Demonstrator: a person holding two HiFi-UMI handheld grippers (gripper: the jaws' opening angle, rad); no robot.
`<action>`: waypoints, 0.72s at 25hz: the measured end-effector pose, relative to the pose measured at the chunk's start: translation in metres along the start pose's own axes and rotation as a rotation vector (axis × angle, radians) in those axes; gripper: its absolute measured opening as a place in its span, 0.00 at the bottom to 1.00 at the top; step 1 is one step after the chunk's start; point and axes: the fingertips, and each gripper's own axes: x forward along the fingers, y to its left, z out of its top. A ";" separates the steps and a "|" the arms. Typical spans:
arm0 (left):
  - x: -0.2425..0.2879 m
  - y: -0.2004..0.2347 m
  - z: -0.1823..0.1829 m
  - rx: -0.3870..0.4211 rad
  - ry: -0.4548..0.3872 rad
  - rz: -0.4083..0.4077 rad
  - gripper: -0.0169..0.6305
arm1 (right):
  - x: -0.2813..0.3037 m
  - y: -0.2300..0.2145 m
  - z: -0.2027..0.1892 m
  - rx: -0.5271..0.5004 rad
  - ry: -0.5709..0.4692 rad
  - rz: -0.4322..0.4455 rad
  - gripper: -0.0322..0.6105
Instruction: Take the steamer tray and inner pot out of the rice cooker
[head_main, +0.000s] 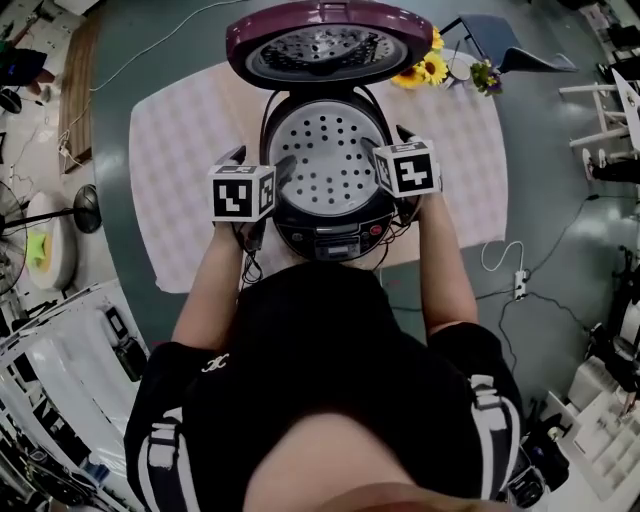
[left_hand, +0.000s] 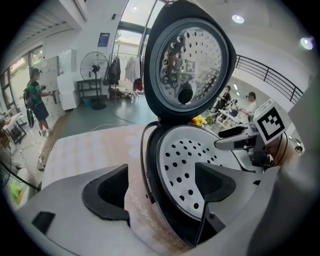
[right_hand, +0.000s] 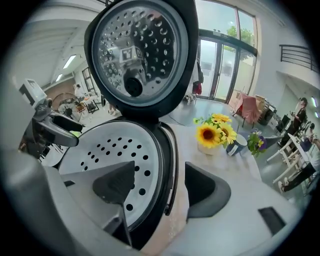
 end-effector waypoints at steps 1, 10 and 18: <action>0.004 0.002 -0.002 -0.002 0.012 0.010 0.64 | 0.004 -0.001 -0.002 0.000 0.010 0.000 0.53; 0.032 0.016 -0.018 0.037 0.101 0.125 0.63 | 0.021 -0.010 -0.016 0.004 0.075 -0.014 0.53; 0.041 0.022 -0.028 -0.067 0.180 0.184 0.58 | 0.024 -0.011 -0.030 0.030 0.135 -0.073 0.48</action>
